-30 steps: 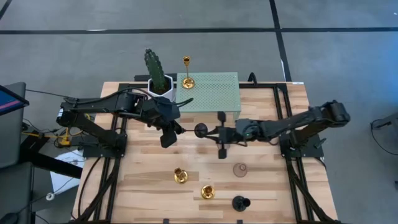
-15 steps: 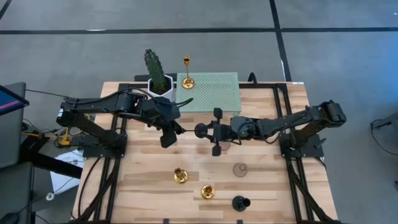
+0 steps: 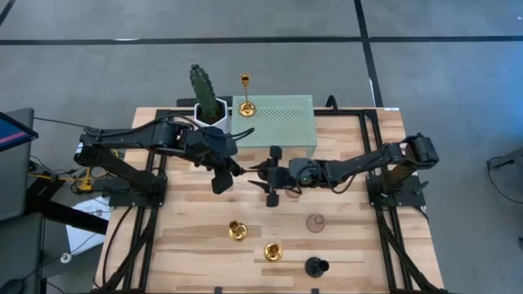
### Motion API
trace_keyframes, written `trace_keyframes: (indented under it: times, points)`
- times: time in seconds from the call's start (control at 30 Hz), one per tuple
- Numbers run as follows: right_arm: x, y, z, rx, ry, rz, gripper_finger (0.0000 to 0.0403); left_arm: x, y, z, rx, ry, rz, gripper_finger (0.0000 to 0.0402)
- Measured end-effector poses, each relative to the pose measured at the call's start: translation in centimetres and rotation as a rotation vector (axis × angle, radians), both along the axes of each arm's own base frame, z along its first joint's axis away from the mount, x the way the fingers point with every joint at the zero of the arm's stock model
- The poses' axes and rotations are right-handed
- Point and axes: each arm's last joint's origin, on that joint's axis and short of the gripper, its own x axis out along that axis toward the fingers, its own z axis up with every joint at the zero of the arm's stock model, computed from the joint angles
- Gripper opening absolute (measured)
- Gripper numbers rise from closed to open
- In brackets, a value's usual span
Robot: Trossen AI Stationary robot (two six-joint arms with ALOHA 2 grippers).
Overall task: Pick & Place candle stick holders
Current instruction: Put the left black candle holder on the shelf
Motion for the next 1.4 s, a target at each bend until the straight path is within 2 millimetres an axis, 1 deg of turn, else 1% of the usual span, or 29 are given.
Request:
trace_keyframes:
  times: [0.1, 0.33, 0.37, 0.5, 0.6, 0.9, 1.1, 1.23, 1.4]
  points:
    - [0.1, -0.2, 0.2, -0.003, -0.001, -0.008, 0.0138, 0.0, 0.0, 0.0, 0.0, 0.0, 0.0, 0.0008]
    - [0.1, -0.7, 0.1, -0.007, 0.016, -0.015, 0.002, 0.0, 0.0, 0.0, 0.002, 0.0, -0.003, 0.0008]
    - [0.1, -0.7, 0.1, -0.011, 0.019, -0.014, 0.0012, 0.0, 0.0, 0.0, -0.001, 0.0, -0.005, 0.0008]
    - [0.1, -0.6, 0.1, -0.008, 0.02, -0.012, 0.0013, 0.0, 0.0, 0.0, -0.001, 0.001, -0.006, 0.0008]
    - [0.1, -0.6, 0.1, -0.008, 0.02, -0.013, 0.0007, 0.0, 0.0, 0.0, -0.002, 0.001, -0.007, 0.0011]
    - [0.1, -0.7, 0.2, 0.004, 0.01, -0.02, 0.0003, 0.0, 0.0, 0.0, 0.006, -0.002, 0.0, 0.0043]
    - [0.2, -1.0, 0.3, 0.001, 0.001, -0.023, 0.0001, -0.4, 0.0, 0.3, -0.019, -0.012, -0.029, 0.0041]
    - [-0.3, -1.1, 1.3, -0.013, -0.023, -0.025, 0.0001, -1.5, 0.0, 1.1, -0.026, -0.063, -0.034, 0.0038]
    - [-1.5, -1.7, 3.0, -0.056, -0.027, -0.096, 0.0001, -4.1, 0.1, 2.3, -0.036, -0.122, -0.046, 0.0037]
